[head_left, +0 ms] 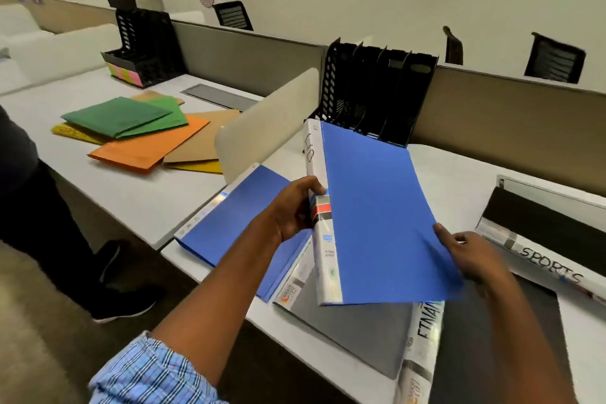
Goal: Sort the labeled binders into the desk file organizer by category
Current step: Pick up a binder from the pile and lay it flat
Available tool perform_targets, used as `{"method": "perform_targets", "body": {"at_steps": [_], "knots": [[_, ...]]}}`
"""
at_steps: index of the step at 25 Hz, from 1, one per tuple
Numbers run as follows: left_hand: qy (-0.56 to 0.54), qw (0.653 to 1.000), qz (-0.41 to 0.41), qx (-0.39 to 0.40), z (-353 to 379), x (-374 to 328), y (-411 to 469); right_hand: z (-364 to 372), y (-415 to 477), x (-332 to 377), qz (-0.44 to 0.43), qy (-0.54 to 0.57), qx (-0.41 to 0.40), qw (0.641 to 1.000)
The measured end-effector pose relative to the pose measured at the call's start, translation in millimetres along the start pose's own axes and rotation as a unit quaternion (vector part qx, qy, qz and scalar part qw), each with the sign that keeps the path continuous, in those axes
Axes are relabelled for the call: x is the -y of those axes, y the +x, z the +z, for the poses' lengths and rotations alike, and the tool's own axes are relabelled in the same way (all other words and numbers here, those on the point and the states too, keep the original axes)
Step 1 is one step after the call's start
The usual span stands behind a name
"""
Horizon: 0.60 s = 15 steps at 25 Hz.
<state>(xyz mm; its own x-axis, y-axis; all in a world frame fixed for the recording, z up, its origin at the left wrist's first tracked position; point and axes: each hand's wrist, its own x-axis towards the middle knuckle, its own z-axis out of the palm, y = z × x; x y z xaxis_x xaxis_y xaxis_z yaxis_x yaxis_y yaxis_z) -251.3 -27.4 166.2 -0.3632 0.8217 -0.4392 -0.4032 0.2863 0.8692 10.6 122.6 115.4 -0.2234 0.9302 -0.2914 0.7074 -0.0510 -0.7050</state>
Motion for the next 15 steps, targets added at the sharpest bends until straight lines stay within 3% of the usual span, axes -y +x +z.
{"method": "perform_targets", "body": {"at_steps": [7,15], "knots": [[-0.013,0.999,0.008,-0.05,-82,-8,23,76,13,26,-0.039,0.049,0.116,0.991],[0.097,0.98,-0.013,-0.174,-174,-21,64,180,-11,72,-0.01,0.011,0.099,0.995]]}}
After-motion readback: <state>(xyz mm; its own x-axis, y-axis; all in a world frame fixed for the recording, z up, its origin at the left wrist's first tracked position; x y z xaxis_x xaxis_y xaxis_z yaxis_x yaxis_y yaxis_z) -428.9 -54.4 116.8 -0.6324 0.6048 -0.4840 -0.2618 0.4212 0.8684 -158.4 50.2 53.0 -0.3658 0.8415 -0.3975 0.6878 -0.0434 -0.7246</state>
